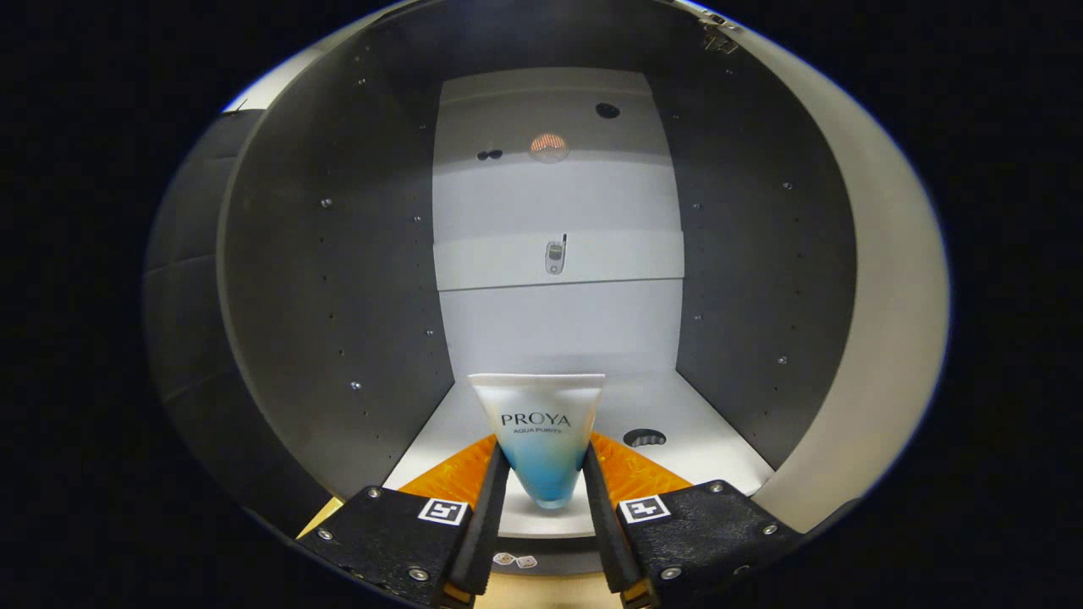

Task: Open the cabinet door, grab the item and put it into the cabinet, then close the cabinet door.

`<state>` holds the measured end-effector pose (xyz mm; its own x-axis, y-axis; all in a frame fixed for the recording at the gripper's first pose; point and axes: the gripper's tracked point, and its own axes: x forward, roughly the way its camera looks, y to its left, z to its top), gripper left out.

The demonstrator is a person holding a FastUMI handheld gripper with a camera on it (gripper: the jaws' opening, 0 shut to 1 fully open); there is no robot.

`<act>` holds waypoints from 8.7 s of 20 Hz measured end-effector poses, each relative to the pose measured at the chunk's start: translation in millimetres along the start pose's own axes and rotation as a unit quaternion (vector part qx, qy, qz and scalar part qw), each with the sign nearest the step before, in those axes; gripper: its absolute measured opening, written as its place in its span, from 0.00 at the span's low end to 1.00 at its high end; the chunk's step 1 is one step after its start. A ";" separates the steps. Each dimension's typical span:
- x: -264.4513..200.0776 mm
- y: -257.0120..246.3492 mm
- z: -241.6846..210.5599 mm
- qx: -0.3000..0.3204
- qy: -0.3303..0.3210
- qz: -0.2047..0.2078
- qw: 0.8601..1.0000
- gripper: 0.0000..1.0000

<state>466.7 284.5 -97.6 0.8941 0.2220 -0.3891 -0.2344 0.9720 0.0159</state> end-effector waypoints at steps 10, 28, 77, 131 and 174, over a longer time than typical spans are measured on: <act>23.8 -5.4 -17.7 0.007 0.038 -0.005 0.999 0.53; -146.5 1.0 9.3 0.015 -0.079 0.006 0.997 0.94; -430.8 -274.5 0.0 0.075 -0.189 -0.245 0.948 0.94; -325.4 -100.8 29.0 0.076 -0.194 -0.093 0.974 0.93; -393.7 -48.2 -57.2 0.022 -0.140 -0.029 0.990 0.95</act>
<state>104.2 145.8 2.1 0.9777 0.1720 -0.1207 -0.1678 0.9848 0.0441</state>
